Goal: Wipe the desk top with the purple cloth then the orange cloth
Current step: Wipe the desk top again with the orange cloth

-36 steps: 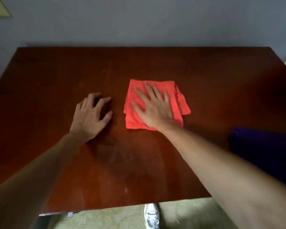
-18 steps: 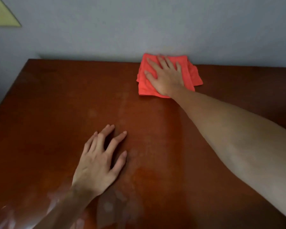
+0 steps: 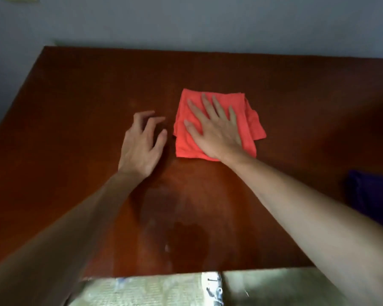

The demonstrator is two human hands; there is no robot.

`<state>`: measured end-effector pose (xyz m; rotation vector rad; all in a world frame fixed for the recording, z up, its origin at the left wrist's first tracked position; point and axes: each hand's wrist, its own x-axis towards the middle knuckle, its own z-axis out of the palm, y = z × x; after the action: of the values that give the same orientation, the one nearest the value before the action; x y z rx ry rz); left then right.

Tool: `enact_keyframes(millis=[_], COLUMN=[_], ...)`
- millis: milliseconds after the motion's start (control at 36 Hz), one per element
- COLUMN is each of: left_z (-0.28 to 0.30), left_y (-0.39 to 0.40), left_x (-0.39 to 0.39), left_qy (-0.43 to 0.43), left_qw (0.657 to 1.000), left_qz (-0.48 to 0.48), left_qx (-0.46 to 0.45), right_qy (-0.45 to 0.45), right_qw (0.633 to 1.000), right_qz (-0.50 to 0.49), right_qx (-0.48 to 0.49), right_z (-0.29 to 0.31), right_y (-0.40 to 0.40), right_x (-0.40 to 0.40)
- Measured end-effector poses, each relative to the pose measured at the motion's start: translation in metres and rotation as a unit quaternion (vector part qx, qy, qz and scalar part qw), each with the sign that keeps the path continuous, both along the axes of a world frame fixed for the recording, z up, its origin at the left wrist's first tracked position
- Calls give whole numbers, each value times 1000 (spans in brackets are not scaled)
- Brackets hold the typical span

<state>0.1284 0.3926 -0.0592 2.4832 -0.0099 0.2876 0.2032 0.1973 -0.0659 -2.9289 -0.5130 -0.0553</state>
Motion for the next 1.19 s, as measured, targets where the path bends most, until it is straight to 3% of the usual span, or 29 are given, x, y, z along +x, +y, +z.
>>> enact_keyframes(millis=[278,500,667,1194], left_z=[8,14,6,-5], left_y=[51,73,85,93], left_x=[-72,-89,-77,-72], left_qy=[74,93,91,111], left_qw=[988,980,978,975], left_qz=[-17,-10,-30,-47], left_qx=[137,178,185,186], right_qy=[-37,-26,-13,4], right_qw=[999,1000,1000,999], right_qz=[17,15,21,31], right_qx=[9,1,-14,6], right_z=[-5,-5,0,8], right_y=[16,19,31,114], right_x=[-207,-219,-156,177])
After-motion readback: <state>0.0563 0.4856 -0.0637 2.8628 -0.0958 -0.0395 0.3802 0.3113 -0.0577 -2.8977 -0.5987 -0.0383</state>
